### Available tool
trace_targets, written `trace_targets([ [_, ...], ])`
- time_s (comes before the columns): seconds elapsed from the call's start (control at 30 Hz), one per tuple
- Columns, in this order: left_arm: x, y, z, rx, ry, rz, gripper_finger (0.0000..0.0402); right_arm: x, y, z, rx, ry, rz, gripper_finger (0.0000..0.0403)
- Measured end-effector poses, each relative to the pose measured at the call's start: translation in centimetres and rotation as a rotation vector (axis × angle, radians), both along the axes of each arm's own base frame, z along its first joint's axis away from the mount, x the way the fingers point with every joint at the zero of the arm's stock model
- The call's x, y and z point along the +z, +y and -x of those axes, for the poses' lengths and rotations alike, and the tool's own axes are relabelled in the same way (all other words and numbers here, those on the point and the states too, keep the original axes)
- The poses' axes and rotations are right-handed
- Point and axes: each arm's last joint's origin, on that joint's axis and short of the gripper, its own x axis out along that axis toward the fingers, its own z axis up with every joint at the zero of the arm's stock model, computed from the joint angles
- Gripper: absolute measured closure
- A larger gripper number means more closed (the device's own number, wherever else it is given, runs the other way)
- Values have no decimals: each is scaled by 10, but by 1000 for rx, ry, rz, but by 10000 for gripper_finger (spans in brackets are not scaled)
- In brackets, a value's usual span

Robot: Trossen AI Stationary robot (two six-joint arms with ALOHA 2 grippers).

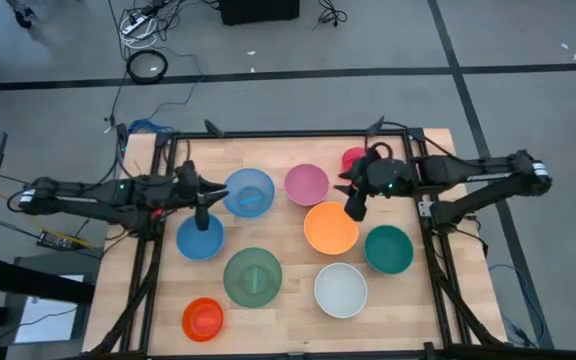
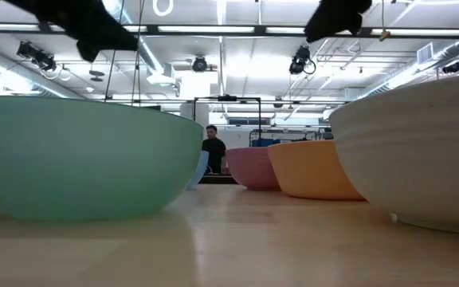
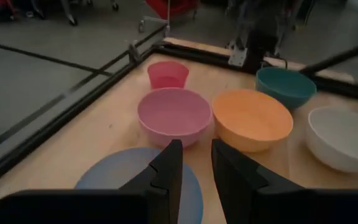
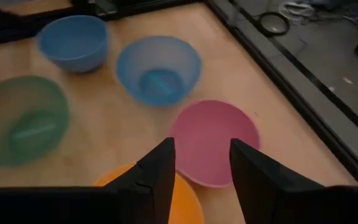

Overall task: Nest bowls inside each other
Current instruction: Stack the light green bowl into the light blue bowl

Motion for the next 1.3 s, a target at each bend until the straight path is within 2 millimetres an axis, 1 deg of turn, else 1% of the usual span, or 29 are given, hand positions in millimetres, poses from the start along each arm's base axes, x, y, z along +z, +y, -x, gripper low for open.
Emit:
trace_targets([
  [0.1, 13, -1, -11, -6, 10, -25, 307, -3, 13, -19, 65, 27, -22, 266],
  [0.17, 23, -1, -16, -3, 4, -28, 307, -11, 20, -33, 75, 62, -51, 266],
  [0.3, 41, -1, -24, -1, -23, -25, 307, -40, 29, -61, 66, 132, -156, 264],
  [0.4, 52, -1, -26, 1, -50, -17, 307, -62, 33, -82, 59, 155, -200, 261],
  [0.5, 62, -1, -25, 8, -86, 4, 307, -80, 38, -103, 82, 130, -239, 255],
  [0.57, 66, -1, -25, 9, -97, 7, 307, -88, 41, -115, 119, 100, -275, 249],
  [0.67, 66, -1, -24, 9, -100, 8, 307, -96, 43, -127, 164, 62, -348, 233],
  [0.77, 65, -1, -25, 11, -93, 14, 307, -106, 44, -135, 162, 59, -409, 213],
  [0.97, 53, -1, -22, 64, 1, 91, 307, -121, 48, -148, 157, 30, -532, 184],
  [1.13, 42, 0, -17, 104, 104, 142, 307, -137, 56, -158, 172, 18, -590, 178],
  [1.3, 37, 0, -14, 120, 157, 174, 307, -149, 58, -163, 159, 22, -602, 182],
])
